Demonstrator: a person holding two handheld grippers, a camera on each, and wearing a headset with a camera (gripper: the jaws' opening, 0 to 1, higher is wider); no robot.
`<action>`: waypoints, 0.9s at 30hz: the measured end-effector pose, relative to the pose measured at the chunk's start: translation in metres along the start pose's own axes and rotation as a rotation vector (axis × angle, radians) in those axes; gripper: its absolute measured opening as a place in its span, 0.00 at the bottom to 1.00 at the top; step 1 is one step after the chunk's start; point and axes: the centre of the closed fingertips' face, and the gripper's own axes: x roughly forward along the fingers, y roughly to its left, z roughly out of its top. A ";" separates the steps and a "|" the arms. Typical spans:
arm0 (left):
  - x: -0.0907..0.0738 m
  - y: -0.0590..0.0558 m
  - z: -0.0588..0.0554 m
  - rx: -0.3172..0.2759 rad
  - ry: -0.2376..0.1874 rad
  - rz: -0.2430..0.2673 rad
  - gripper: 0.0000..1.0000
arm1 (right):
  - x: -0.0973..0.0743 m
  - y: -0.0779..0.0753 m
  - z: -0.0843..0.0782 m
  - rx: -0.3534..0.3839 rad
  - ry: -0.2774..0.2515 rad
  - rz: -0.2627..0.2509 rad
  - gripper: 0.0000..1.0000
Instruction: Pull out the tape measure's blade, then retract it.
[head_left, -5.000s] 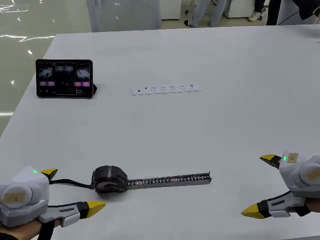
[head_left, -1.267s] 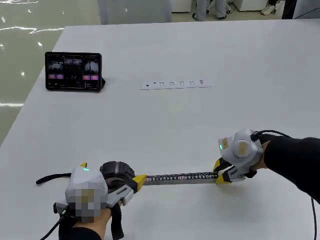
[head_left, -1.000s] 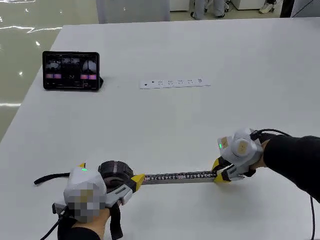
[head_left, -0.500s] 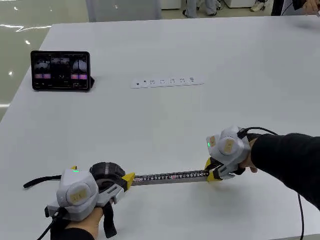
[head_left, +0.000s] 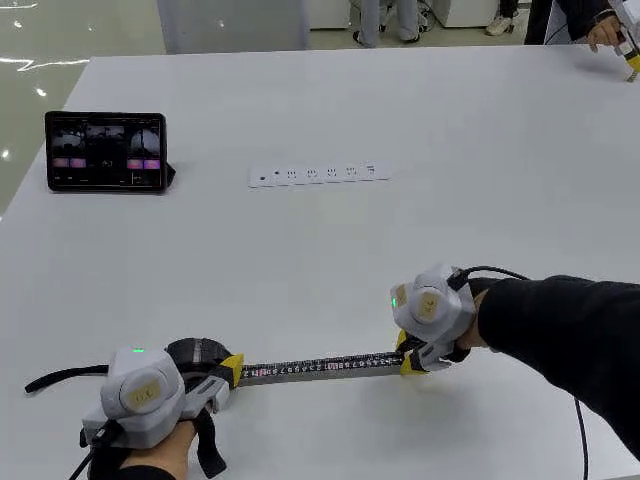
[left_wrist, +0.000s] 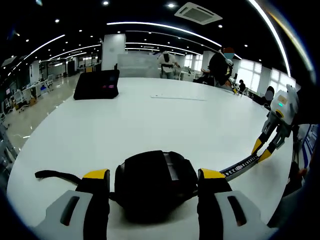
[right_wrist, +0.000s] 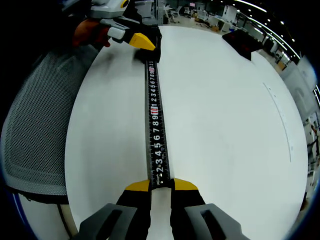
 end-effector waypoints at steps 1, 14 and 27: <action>0.000 0.000 0.000 0.000 0.001 0.000 0.67 | 0.000 0.000 0.000 0.007 -0.001 0.000 0.10; 0.002 -0.001 -0.003 -0.001 0.044 0.010 0.62 | 0.000 -0.001 0.000 0.018 0.000 0.019 0.10; 0.002 -0.001 -0.004 0.000 0.052 0.002 0.61 | 0.000 -0.001 0.002 0.047 -0.003 0.022 0.10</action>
